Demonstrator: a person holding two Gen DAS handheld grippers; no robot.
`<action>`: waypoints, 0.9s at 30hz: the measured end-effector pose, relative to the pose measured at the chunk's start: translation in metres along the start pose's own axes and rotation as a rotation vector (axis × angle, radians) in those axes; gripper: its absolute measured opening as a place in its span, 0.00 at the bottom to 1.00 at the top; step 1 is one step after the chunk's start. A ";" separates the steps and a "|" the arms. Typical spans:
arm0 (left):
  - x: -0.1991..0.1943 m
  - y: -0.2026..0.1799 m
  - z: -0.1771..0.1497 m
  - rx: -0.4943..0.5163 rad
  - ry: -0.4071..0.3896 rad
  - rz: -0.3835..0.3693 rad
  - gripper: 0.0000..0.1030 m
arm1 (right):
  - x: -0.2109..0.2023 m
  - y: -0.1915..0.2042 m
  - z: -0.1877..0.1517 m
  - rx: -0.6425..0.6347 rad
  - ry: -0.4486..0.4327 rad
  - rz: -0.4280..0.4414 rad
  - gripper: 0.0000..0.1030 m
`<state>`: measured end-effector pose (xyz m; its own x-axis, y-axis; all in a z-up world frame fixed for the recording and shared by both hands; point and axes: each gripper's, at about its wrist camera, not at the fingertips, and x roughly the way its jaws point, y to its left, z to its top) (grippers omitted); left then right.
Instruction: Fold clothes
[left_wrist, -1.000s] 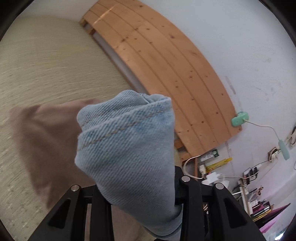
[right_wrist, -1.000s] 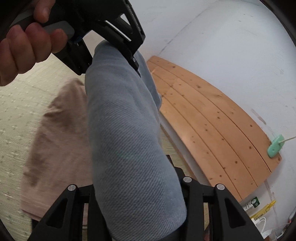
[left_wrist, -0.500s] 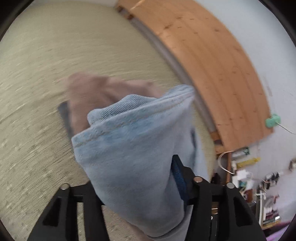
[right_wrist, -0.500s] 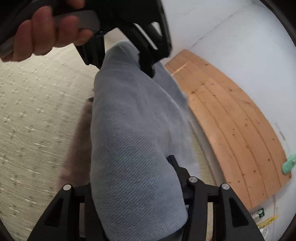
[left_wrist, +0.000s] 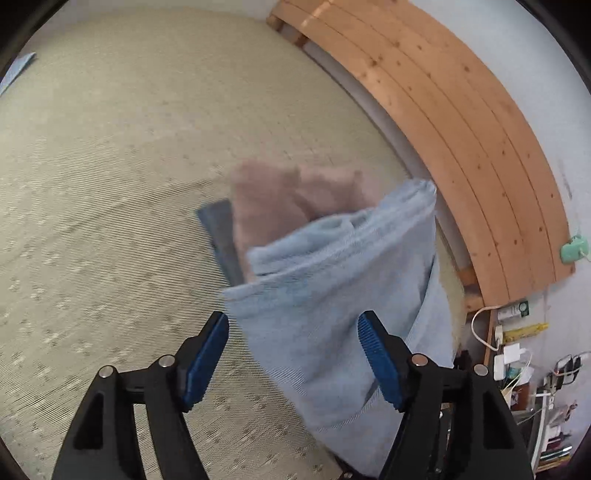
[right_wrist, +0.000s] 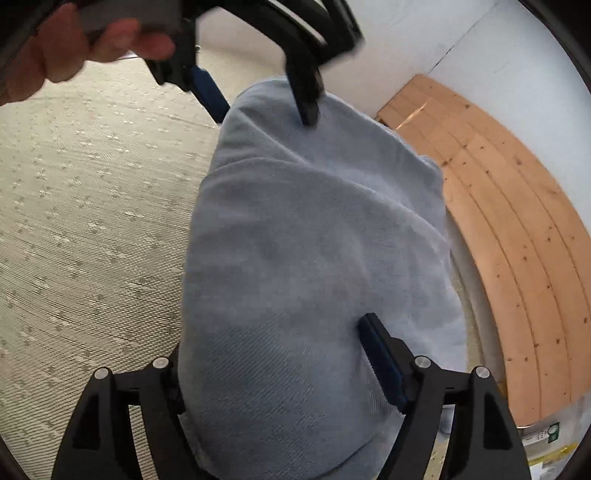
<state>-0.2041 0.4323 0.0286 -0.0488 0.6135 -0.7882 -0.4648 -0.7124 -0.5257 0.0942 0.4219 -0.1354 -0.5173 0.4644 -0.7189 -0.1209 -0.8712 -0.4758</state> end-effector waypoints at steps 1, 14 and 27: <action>-0.008 0.004 -0.002 -0.006 -0.012 0.001 0.75 | -0.001 -0.002 0.001 0.008 0.005 0.016 0.78; -0.181 0.056 -0.096 -0.041 -0.301 0.053 0.75 | -0.090 -0.022 0.007 0.289 -0.119 0.316 0.83; -0.339 0.084 -0.229 -0.048 -0.683 0.272 0.83 | -0.202 0.002 0.073 0.397 -0.363 0.385 0.96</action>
<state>-0.0241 0.0867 0.1788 -0.7041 0.4774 -0.5256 -0.3195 -0.8741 -0.3659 0.1364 0.3143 0.0462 -0.8302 0.0849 -0.5509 -0.1373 -0.9890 0.0544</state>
